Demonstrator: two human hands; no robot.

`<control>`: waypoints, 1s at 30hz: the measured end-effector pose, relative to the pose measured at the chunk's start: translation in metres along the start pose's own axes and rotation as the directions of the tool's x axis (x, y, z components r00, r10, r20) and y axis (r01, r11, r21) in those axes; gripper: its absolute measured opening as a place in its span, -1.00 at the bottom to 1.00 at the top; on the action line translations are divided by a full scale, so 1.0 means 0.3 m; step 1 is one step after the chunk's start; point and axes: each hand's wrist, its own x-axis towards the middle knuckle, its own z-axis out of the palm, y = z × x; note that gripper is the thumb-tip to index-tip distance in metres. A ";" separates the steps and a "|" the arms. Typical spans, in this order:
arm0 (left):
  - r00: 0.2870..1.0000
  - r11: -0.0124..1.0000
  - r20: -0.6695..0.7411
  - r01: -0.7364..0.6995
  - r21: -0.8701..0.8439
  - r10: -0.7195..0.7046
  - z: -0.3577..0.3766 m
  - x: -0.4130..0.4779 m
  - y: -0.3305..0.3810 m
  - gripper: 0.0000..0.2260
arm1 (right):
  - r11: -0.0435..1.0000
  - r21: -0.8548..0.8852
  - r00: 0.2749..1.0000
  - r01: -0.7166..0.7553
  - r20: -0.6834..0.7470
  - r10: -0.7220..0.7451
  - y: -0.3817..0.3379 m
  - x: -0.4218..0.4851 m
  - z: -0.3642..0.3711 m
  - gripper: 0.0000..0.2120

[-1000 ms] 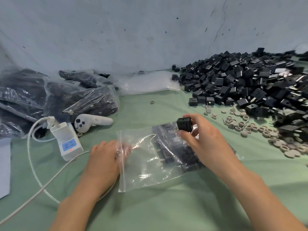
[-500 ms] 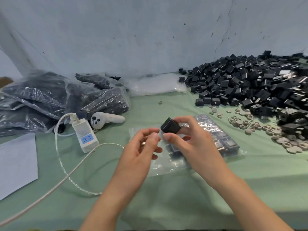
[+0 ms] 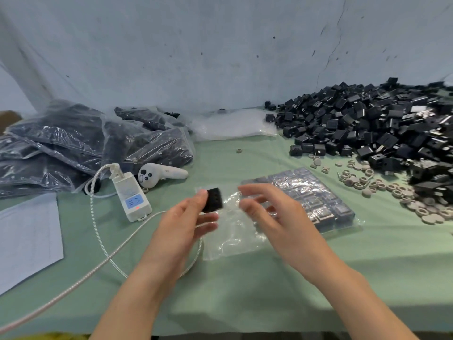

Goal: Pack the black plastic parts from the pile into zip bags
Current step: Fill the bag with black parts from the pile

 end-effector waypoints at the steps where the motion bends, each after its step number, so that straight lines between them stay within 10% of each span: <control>1: 0.994 0.990 -0.102 -0.028 0.141 0.043 -0.031 0.015 -0.002 -0.74 | 1.000 0.011 1.000 -0.027 -0.012 0.027 0.009 0.000 -0.020 -0.65; 5: 0.961 0.867 -0.256 0.036 0.496 0.107 -0.126 0.042 -0.037 -0.84 | 0.980 -0.178 0.982 -0.088 -0.178 0.056 0.059 0.008 -0.106 -0.76; 10: 0.985 0.656 -0.037 -0.083 0.750 0.167 -0.111 0.043 -0.075 -0.90 | 0.946 -0.293 0.967 -0.136 -0.248 0.062 0.103 0.010 -0.137 -0.75; 30: 0.946 0.491 0.322 -0.301 0.818 0.043 -0.120 0.086 -0.089 -0.78 | 0.870 -0.461 0.980 -0.173 -0.168 0.106 0.157 0.029 -0.148 -0.79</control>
